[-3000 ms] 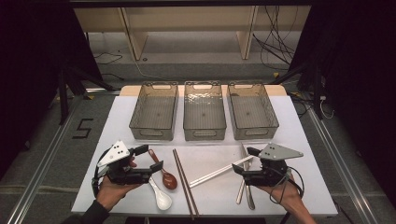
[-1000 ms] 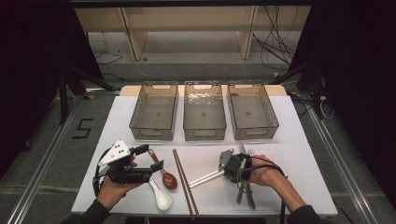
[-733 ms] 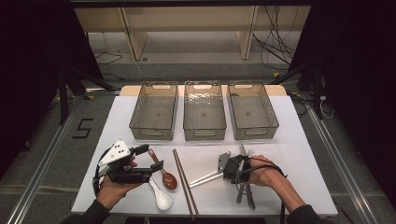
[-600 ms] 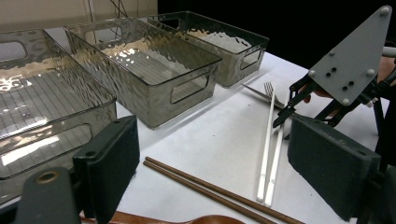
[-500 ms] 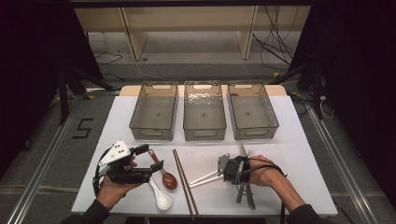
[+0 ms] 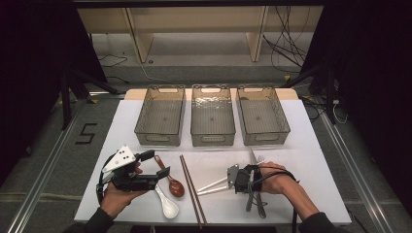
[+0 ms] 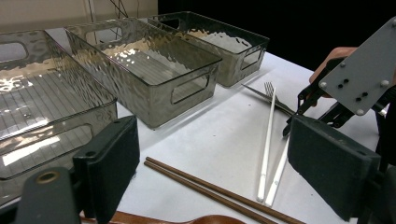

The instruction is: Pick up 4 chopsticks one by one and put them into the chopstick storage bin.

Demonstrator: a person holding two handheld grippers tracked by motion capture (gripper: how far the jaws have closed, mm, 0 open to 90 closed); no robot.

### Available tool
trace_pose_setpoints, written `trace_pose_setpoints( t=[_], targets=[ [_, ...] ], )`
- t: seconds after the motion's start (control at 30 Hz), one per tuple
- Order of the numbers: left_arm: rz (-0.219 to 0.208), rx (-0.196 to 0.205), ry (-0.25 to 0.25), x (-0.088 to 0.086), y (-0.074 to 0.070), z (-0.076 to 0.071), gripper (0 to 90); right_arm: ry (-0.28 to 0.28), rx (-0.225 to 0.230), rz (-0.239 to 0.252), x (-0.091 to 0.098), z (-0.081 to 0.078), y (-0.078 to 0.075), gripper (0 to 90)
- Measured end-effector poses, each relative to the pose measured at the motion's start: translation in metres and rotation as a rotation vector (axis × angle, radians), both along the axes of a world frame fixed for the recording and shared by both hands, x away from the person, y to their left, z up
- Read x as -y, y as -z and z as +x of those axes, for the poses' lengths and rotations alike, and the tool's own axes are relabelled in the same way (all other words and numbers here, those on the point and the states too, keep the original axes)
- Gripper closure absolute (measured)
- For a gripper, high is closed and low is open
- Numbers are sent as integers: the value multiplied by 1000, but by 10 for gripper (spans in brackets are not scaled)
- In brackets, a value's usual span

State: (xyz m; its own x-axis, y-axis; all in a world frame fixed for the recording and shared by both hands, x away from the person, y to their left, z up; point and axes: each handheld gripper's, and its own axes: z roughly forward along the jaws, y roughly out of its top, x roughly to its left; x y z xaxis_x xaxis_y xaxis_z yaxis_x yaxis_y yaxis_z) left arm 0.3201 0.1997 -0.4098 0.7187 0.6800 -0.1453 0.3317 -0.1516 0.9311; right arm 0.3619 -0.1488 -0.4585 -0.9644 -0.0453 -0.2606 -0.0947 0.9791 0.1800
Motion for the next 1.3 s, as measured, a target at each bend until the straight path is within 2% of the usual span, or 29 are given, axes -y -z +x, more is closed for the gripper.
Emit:
trace_pose_setpoints(
  t=[0.13,0.33,0.63,0.73,0.77,0.83,0.97,1.0,1.03,1.07,1.1,1.13,1.17,1.2,1.27,1.3],
  targets=[
    [1,-1,0,0,0,0,165,-36,-10,-11,1,-1,0,843],
    [-4,-2,-1,0,0,0,165,-67,0,-3,2,-3,-1,847],
    [1,0,1,0,0,0,164,-82,11,28,3,-4,-6,851],
    [-3,1,-2,0,0,0,165,-57,13,52,3,-3,-10,853],
    [-4,-1,-3,0,0,0,165,-31,5,82,4,-3,-13,853],
    [-2,-1,-2,0,0,0,165,-17,2,93,5,-2,-15,853],
    [1,-1,-2,1,0,0,165,67,13,164,6,1,-23,854],
    [1,-1,-3,1,0,1,165,67,13,164,6,1,-23,854],
    [4,-2,-3,1,0,1,164,87,19,181,6,2,-25,854],
    [2,-4,-3,2,0,1,164,133,21,221,6,3,-29,854],
    [-1,-11,-6,2,0,1,165,155,27,245,6,4,-31,855],
    [0,-13,-6,2,0,2,164,175,31,266,6,5,-34,855],
    [-3,-15,-7,3,0,2,164,175,31,266,6,5,-34,855],
    [-6,-20,-9,3,0,3,165,213,47,305,6,6,-38,855],
    [-10,-26,-13,4,0,3,165,225,54,318,6,6,-39,855],
    [-12,-30,-13,5,0,4,165,248,70,349,5,6,-41,855]
  ],
)
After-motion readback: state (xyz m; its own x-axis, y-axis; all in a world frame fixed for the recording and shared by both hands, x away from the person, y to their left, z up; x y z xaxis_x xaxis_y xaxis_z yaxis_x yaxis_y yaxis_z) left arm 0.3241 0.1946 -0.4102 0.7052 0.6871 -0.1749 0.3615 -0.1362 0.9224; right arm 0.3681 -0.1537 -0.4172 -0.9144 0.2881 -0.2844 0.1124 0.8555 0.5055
